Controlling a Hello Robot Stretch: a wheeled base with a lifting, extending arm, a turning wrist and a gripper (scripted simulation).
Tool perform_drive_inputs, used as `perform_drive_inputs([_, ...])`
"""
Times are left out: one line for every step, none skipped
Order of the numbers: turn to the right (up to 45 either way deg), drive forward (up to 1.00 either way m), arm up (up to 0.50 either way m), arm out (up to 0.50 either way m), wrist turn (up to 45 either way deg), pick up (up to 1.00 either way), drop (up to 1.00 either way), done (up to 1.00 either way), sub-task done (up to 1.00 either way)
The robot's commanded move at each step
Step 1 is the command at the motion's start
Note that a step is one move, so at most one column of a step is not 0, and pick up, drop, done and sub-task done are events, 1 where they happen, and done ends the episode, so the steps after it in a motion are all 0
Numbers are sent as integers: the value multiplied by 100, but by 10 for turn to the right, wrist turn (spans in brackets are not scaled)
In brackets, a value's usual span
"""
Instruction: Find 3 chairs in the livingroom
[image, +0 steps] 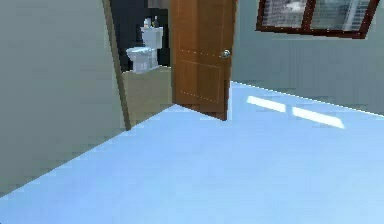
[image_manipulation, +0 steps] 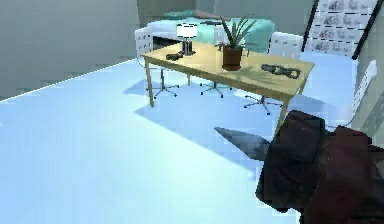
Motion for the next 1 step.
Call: perform_drive_inputs([0, 35, 0, 0, 0, 0, 0, 0, 0])
